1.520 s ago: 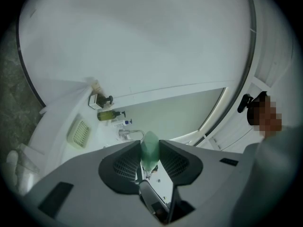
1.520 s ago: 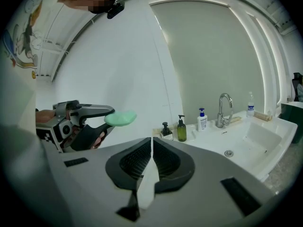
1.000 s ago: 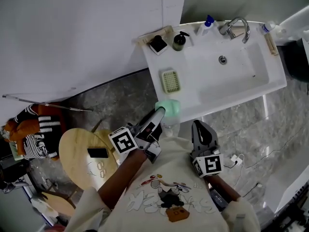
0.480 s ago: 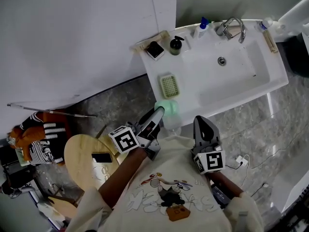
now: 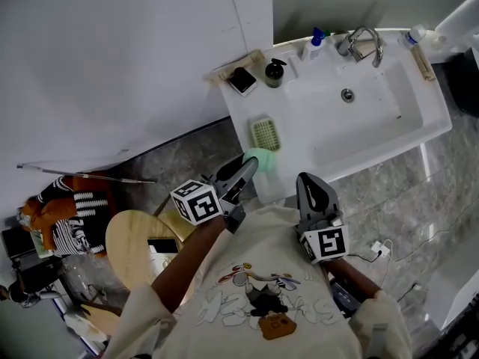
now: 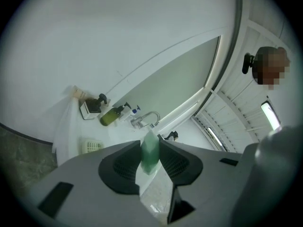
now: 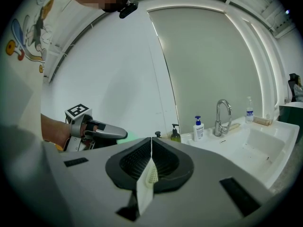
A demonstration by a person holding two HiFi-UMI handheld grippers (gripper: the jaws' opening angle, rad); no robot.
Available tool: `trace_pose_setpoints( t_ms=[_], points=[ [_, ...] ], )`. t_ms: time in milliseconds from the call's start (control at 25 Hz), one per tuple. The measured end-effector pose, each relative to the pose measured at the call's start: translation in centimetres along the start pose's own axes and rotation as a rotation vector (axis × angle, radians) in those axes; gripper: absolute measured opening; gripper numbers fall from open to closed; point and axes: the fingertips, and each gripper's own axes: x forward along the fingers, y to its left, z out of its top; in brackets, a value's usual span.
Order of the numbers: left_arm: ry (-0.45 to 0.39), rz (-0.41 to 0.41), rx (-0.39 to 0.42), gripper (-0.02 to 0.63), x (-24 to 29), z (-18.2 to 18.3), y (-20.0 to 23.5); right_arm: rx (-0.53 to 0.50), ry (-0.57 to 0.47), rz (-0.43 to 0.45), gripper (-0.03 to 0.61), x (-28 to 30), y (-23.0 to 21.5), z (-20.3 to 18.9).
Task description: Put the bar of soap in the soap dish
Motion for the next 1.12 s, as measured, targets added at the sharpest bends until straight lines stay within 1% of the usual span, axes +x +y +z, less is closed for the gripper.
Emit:
trace_pose_setpoints(
  t_ms=[160,360,440,880,1120],
  points=[
    [0.067,0.01,0.086,0.133,1.0,-0.4,0.9,0.006,0.022,0.006,0.009,0.7,-0.4,-0.5],
    [0.147,0.028,0.212,0.133,2.2,-0.8,1.9,0.028,0.056,0.013,0.009,1.6,-1.2,-1.3],
    [0.173,0.034,0.248,0.133,2.6,-1.1,2.2,0.021,0.07,0.021,0.009,2.0,-1.4,-1.6],
    [0.253,0.09,0.329,0.133,4.3,-2.3,5.6,-0.036,0.139,0.058,0.009,4.9,-1.9,-4.9],
    [0.312,0.116,0.377,0.132,5.4,-3.4,7.7,0.008,0.221,0.055,0.009,6.2,-2.5,-7.1]
  ],
)
